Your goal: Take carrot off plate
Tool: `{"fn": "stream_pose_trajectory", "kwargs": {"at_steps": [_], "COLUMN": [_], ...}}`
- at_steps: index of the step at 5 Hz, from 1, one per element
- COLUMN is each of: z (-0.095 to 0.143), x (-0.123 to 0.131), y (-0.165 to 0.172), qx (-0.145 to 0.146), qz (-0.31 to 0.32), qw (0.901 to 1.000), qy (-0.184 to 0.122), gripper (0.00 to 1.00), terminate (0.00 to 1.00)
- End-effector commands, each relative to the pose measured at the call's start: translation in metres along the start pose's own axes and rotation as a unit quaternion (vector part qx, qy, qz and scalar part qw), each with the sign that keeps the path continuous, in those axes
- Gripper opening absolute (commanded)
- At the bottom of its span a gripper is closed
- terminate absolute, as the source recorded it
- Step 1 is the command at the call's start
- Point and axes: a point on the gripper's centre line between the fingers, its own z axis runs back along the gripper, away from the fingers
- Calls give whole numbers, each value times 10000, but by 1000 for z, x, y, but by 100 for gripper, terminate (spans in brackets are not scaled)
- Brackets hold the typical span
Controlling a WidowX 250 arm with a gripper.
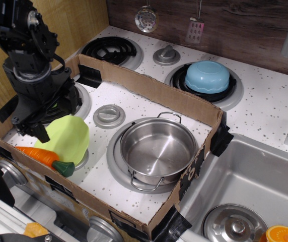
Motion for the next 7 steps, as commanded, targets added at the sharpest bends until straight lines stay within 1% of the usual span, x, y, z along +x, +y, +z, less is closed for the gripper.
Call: {"fn": "stream_pose_trajectory", "kwargs": {"at_steps": [1,2,3,4,5,6,7], "z": [-11,-17,-17,-23,-32,-39,-40], "x": [1,2,1,-2,-7,-6,-1], "y": [7,10,15,19,24,24,19], "qx": [25,59,327,446,406,151,-160], "qz": [-250,-292,-274,-356,-334,-324,-270], "qw": [9997,9995,9990,9982,9982,9990,9994], "qy": [-57,-37,94,174,278,273,154], "gripper": [100,100,100,100,100,100,100], "terminate": [0,0,0,0,0,0,0]}}
